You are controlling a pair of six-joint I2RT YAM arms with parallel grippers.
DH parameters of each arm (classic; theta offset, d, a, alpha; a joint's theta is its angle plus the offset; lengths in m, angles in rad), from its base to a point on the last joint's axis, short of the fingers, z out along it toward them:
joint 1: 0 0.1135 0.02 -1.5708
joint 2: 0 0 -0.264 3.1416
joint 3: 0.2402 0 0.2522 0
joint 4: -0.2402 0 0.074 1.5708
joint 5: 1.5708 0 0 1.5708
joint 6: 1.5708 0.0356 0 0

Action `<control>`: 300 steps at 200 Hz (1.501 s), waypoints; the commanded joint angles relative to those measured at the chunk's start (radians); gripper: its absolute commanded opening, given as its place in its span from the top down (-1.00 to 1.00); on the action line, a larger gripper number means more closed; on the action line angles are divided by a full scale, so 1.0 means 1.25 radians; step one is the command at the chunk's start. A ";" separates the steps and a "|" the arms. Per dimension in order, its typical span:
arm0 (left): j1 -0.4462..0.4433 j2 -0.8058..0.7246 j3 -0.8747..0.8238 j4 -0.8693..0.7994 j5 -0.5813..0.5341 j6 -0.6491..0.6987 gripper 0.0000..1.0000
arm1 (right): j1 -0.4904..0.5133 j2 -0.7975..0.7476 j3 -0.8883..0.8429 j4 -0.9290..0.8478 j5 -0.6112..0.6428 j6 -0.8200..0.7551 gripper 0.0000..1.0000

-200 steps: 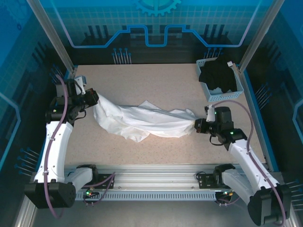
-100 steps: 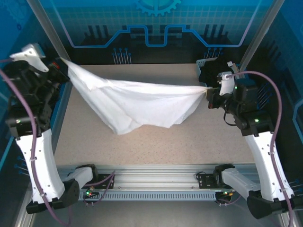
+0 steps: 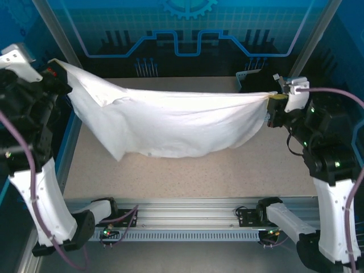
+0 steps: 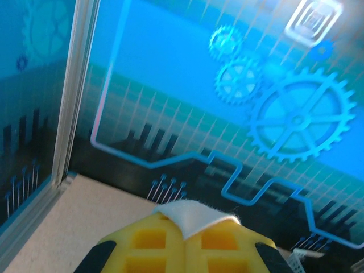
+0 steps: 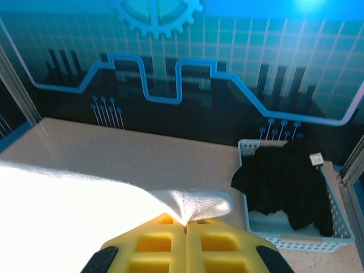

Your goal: Fold the inside-out t-shirt

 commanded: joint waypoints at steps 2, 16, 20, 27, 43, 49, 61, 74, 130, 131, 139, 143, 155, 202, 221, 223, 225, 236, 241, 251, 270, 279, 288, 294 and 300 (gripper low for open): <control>0.008 0.084 -0.057 0.057 0.034 -0.013 1.00 | -0.022 0.111 -0.019 0.044 -0.058 0.006 1.00; 0.005 0.119 -0.075 0.071 0.050 -0.020 1.00 | -0.032 0.161 -0.014 0.068 -0.097 0.018 1.00; 0.005 0.129 -0.077 0.074 0.054 -0.021 1.00 | -0.035 0.178 -0.011 0.074 -0.109 0.020 1.00; 0.003 0.148 -0.078 0.076 0.061 -0.024 1.00 | -0.039 0.204 -0.002 0.078 -0.124 0.025 1.00; 0.000 0.185 -0.067 0.072 0.082 -0.028 1.00 | -0.044 0.255 0.021 0.083 -0.146 0.033 1.00; 0.000 0.196 -0.061 0.068 0.090 -0.029 1.00 | -0.044 0.267 0.027 0.085 -0.154 0.035 1.00; -0.001 0.201 -0.058 0.066 0.107 -0.033 1.00 | -0.045 0.276 0.033 0.089 -0.169 0.038 1.00; -0.001 0.188 -0.059 0.069 0.114 -0.035 1.00 | -0.047 0.264 0.033 0.090 -0.173 0.037 1.00; 0.000 -0.016 -0.044 0.100 0.104 -0.048 1.00 | -0.052 0.070 0.056 0.040 -0.134 0.031 1.00; 0.000 -0.020 -0.043 0.100 0.102 -0.048 1.00 | -0.052 0.066 0.057 0.039 -0.133 0.031 1.00; 0.000 -0.060 -0.041 0.106 0.090 -0.045 1.00 | -0.053 0.031 0.060 0.031 -0.124 0.030 1.00; 0.000 -0.077 -0.041 0.109 0.083 -0.044 1.00 | -0.053 0.014 0.062 0.027 -0.120 0.030 1.00; 0.000 -0.133 -0.036 0.118 0.059 -0.038 1.00 | -0.053 -0.035 0.069 0.018 -0.107 0.030 1.00; 0.000 -0.194 0.100 0.108 0.011 -0.003 1.00 | -0.052 -0.130 0.170 -0.023 -0.069 0.022 1.00; 0.000 -0.164 0.169 0.103 0.007 0.004 1.00 | -0.052 -0.130 0.213 -0.028 -0.045 0.011 1.00; 0.000 -0.160 0.173 0.103 0.007 0.004 1.00 | -0.052 -0.130 0.216 -0.027 -0.043 0.010 1.00; 0.000 -0.157 0.179 0.102 0.006 0.005 1.00 | -0.052 -0.129 0.218 -0.026 -0.041 0.009 1.00; 0.000 -0.132 0.195 0.110 0.001 0.008 1.00 | -0.052 -0.120 0.227 -0.020 -0.032 0.002 1.00; 0.000 -0.121 0.195 0.116 -0.003 0.010 1.00 | -0.052 -0.113 0.229 -0.018 -0.029 0.000 1.00; 0.000 -0.091 0.190 0.128 -0.006 0.014 1.00 | -0.053 -0.097 0.227 -0.011 -0.025 -0.006 1.00; 0.000 -0.017 0.173 0.152 0.002 0.014 1.00 | -0.053 -0.057 0.199 0.026 -0.023 -0.012 1.00; 0.000 0.022 0.156 0.171 0.009 0.011 1.00 | -0.053 -0.031 0.178 0.053 -0.023 -0.017 1.00; -0.001 0.063 0.136 0.190 0.013 0.004 1.00 | -0.053 0.000 0.160 0.078 -0.025 -0.020 1.00; -0.002 0.089 0.118 0.206 0.013 0.001 1.00 | -0.053 0.022 0.145 0.099 -0.033 -0.020 1.00; -0.003 0.116 0.097 0.226 0.014 -0.005 1.00 | -0.052 0.047 0.128 0.122 -0.040 -0.017 1.00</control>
